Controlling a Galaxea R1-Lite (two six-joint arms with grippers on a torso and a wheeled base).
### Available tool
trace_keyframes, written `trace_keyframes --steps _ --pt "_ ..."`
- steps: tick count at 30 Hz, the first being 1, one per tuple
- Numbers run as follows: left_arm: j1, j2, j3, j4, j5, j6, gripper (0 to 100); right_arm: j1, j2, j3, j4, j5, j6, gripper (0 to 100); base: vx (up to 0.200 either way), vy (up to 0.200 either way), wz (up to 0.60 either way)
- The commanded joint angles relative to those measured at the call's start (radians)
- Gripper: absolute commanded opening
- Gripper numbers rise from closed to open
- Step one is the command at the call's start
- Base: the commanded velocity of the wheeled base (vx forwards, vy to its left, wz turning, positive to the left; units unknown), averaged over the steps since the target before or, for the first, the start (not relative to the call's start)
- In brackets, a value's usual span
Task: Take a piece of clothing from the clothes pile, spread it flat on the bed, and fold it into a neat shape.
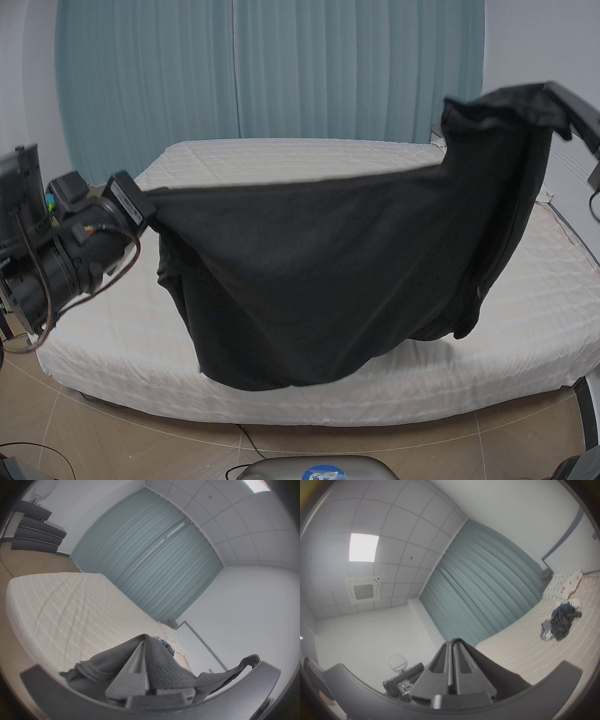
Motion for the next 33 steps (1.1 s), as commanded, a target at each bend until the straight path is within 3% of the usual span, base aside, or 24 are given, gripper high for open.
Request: trace_keyframes --steps 1,14,24,30,33 --pt "0.046 0.119 -0.176 0.088 0.017 -0.031 0 -0.158 0.232 -0.277 0.09 0.02 0.017 0 0.0 0.0 0.0" --pt "0.123 0.432 -0.287 0.08 0.003 -0.049 0 -0.219 0.683 -0.528 -0.025 -0.002 -0.011 0 0.169 0.0 0.0" --pt "0.167 0.679 -0.399 0.057 0.003 -0.051 0 -0.21 0.873 -0.528 -0.139 -0.025 -0.049 0 0.2 0.0 0.0" --pt "0.184 0.824 -0.452 -0.018 0.006 -0.046 0 -0.213 0.992 -0.527 -0.194 -0.055 -0.076 0 0.0 0.0 0.0" --pt "0.204 0.941 -0.548 -0.053 0.018 -0.038 0 -0.214 1.087 -0.545 -0.26 -0.108 -0.084 0 0.0 0.0 0.0"
